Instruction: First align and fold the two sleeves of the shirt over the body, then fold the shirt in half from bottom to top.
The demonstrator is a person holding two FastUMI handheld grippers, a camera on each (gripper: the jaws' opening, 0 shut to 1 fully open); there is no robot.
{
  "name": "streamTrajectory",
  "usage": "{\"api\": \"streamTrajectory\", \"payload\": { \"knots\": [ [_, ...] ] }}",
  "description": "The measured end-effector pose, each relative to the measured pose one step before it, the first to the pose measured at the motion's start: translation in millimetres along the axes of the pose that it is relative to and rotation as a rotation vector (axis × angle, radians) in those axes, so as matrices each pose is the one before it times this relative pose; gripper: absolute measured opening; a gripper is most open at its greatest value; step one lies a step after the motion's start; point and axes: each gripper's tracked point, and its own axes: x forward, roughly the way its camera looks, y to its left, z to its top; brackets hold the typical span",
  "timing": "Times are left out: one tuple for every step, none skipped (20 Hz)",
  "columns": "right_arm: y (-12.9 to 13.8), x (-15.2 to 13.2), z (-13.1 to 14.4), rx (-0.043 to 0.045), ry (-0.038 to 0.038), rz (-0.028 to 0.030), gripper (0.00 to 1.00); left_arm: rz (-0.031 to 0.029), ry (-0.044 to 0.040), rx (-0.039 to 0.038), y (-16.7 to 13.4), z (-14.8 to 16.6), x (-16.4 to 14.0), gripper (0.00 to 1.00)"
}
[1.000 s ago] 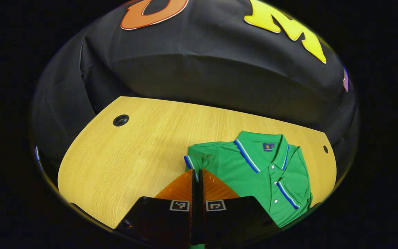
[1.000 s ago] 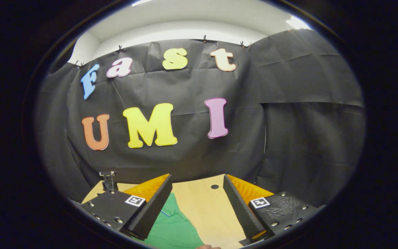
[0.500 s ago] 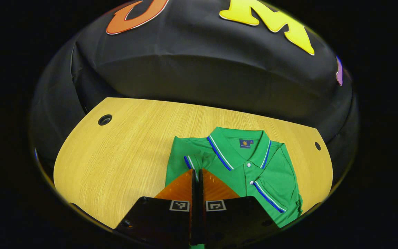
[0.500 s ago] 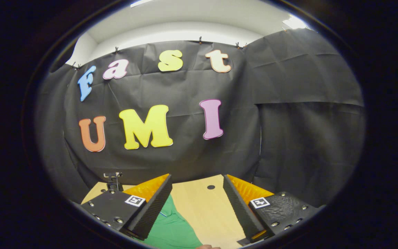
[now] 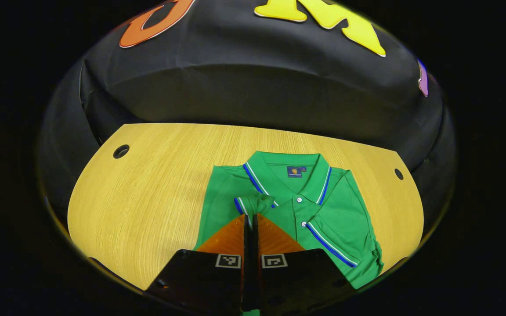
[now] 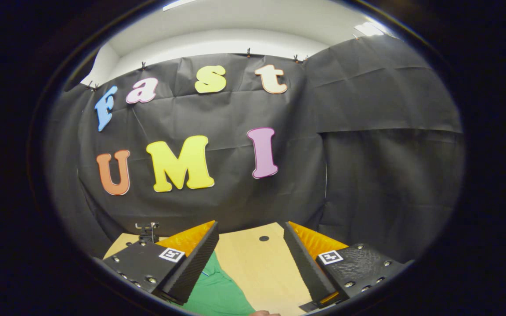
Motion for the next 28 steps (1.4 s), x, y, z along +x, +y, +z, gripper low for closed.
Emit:
{"api": "streamTrajectory", "payload": {
  "knots": [
    [0.29, 0.6, -0.94, 0.00462, 0.00228, 0.00296, 0.94, 0.00002, -0.01924, 0.01619, -1.8, 2.7, -1.33, 0.06],
    [-0.59, 0.2, -1.07, 0.00338, -0.00107, -0.00001, 0.94, 0.00624, -0.01362, 0.01772, 5.86, -0.92, 3.07, 0.0],
    [-0.19, 0.46, 0.44, 0.00423, -0.00021, 0.00295, 0.94, 0.0084, -0.02417, 0.03374, -3.61, 10.5, -14.28, 0.29],
    [-0.02, 0.59, -1.08, 0.00512, -0.00009, 0.00318, 0.94, 0.00696, -0.01639, 0.02768, -1.99, 1.8, -1.57, 0.58],
    [0.4, 1.38, -1.98, 0.00502, 0.00355, 0.00577, 0.94, 0.00312, -0.01667, 0.0304, -1.08, 4.95, -7.42, 0.87],
    [0.65, 1.29, -3.99, 0.00509, 0.00576, 0.0052, 0.91, -0.00152, -0.00788, 0.01713, -0.35, 0.77, -6.66, 0.87],
    [0.33, 1.64, -3.96, 0.00611, 0.00878, 0.0087, 0.91, -0.00177, -0.01351, 0.0077, -1.71, 0.1, -10.74, 0.87],
    [1.19, 3.27, -5.27, 0.00482, 0.00798, 0.00921, 0.94, -0.00229, -0.00583, 0.00343, -0.5, -1.11, -10.98, 0.87],
    [0.26, 3.1, -4.41, 0.00057, 0.01092, 0.00856, 0.94, 0.00862, -0.0113, 0.00208, 2.68, -2.29, -12.69, 0.87],
    [2.01, 2.87, -5.22, 0.00303, 0.00847, 0.01529, 0.91, 0.0058, -0.01078, 0.00648, 4.35, -0.9, -14.02, 0.87],
    [0.97, 3.12, -5.94, 0.00322, 0.01782, 0.0115, 0.91, 0.01305, -0.01163, 0.00058, 6.53, -2.43, -16.38, 0.87],
    [1.34, 2.64, -7.16, -0.00207, 0.01558, 0.01342, 0.94, 0.00391, -0.0142, -0.00293, 5.39, -2.73, -16.73, 0.87],
    [0.6, 3.06, -3.68, -0.00612, 0.00832, 0.00866, 0.94, 0.00257, -0.01341, -0.00852, 6.94, -0.97, -17.99, 0.87],
    [0.66, 3.36, -4.7, -0.00632, 0.00879, 0.01053, 0.94, 0.00418, -0.01459, -0.011, 6.46, 0.92, -19.07, 0.87],
    [-0.34, 3.16, -5.4, -0.00665, 0.013, 0.00608, 0.94, 0.00939, -0.01894, -0.0108, 7.17, 0.07, -17.1, 0.87],
    [0.92, 2.46, -7.72, -0.00171, 0.01179, 0.01257, 0.94, 0.00678, -0.01526, -0.0136, 5.48, -2.44, -15.34, 0.87],
    [1.79, 3.05, -7.34, -0.00049, 0.0168, 0.01173, 0.94, 0.00288, -0.01529, -0.01102, 5.07, -0.56, -17.46, 0.87],
    [2.54, 3.25, -11.74, -0.00511, 0.02206, 0.01027, 0.91, 0.01506, -0.01048, -0.0055, 6.77, -5.42, -15.54, 0.87],
    [1.86, 2.78, -10.96, -0.00494, 0.02344, 0.01015, 0.91, 0.01555, -0.00711, 0.0017, 6.65, -5.48, -13.33, 0.87],
    [2.31, 2.64, -12.13, -0.00911, 0.02404, 0.01037, 0.94, 0.01963, 0.00399, 0.00797, 7.53, -9.38, -12.76, 0.87],
    [2.09, 2.25, -12.53, -0.01115, 0.02323, 0.01066, 0.94, 0.01798, 0.01188, 0.00139, 6.34, -10.2, -10.84, 0.87],
    [1.52, 2.47, -12.32, -0.0131, 0.0268, 0.00598, 0.95, 0.00398, 0.01016, -0.00817, 3.48, -9.06, -10.43, 0.87],
    [1.94, 2.17, -12.76, -0.01055, 0.02333, 0.008, 0.95, 0.00727, 0.01241, -0.00323, 2.39, -11.24, -11.27, 0.87],
    [1.14, 1.86, -12.27, -0.00802, 0.0248, 0.00556, 0.95, 0.00953, 0.00887, -0.00903, 4.61, -12.53, -5.41, 0.87],
    [2.57, 1.93, -14.71, -0.00455, 0.03141, 0.00689, 0.95, -0.00098, 0.03177, -0.00937, 1.89, -15.31, -2.85, 0.87],
    [0.7, 1.82, -17.62, 0.00011, 0.03794, -0.00049, 0.95, 0.00472, 0.03697, -0.01925, 3.71, -17.33, -5.25, 0.87],
    [3.16, 0.17, -18.0, 0.00303, 0.03784, 0.00449, 0.95, -0.00679, 0.03681, -0.0281, -0.61, -15.59, -3.25, 0.87],
    [2.84, 2.19, -19.41, -0.00389, 0.03867, 0.00234, 0.95, 0.00574, 0.02695, -0.02524, 1.88, -14.7, -2.82, 0.87]
  ]
}}
